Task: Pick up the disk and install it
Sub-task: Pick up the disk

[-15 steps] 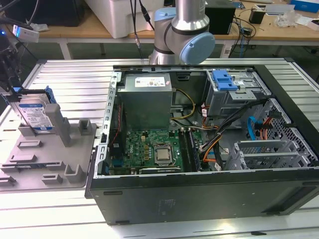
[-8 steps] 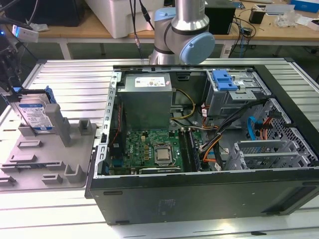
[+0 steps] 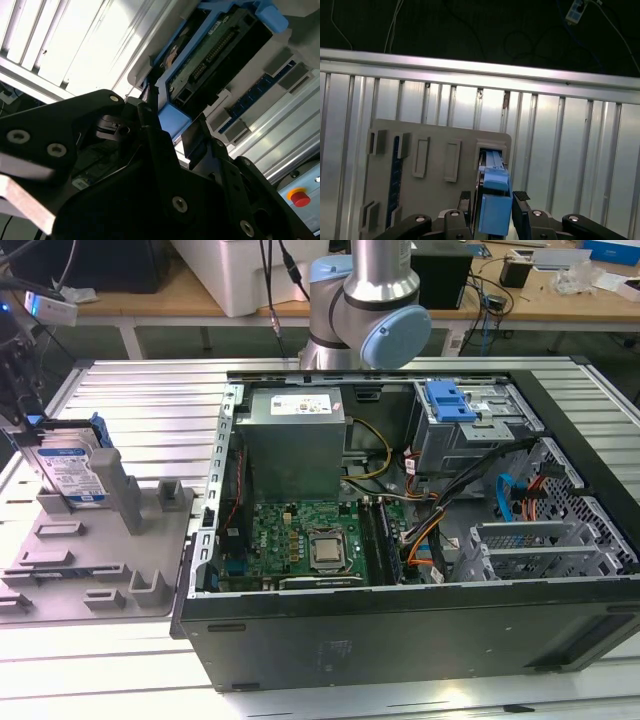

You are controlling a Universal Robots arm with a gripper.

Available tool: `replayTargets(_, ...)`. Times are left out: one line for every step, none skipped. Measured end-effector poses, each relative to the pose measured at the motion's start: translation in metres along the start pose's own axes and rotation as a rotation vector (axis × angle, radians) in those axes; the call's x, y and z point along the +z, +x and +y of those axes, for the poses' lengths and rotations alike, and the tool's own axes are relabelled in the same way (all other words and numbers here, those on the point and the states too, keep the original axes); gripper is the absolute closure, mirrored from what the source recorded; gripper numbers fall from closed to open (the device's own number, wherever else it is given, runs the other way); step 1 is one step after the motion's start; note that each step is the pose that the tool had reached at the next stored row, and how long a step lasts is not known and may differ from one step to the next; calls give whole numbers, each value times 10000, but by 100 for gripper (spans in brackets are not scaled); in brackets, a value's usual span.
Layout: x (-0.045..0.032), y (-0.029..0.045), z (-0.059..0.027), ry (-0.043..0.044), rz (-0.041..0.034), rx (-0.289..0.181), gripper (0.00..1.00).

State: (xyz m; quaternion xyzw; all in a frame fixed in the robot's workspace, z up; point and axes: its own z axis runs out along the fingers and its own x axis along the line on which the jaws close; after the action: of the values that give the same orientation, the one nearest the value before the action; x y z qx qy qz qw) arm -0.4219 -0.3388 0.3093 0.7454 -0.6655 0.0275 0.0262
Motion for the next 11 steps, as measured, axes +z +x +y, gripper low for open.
replayTargets(5,0,0,0,-1,0,55)
replayTargets(11,-1,0,0,0,0,55)
replayTargets(17,-1,0,0,0,0,55)
replayTargets(23,-1,1,0,-1,1,55)
replayTargets(30,-1,1,-1,0,2,55)
replayTargets(37,0,1,0,0,0,55)
replayTargets(41,0,1,0,0,0,55)
replayTargets(47,1,2,-2,0,1,55)
replayTargets(51,2,1,-2,1,0,55)
replayTargets(54,3,1,-1,1,0,55)
replayTargets(57,4,2,-1,0,0,55)
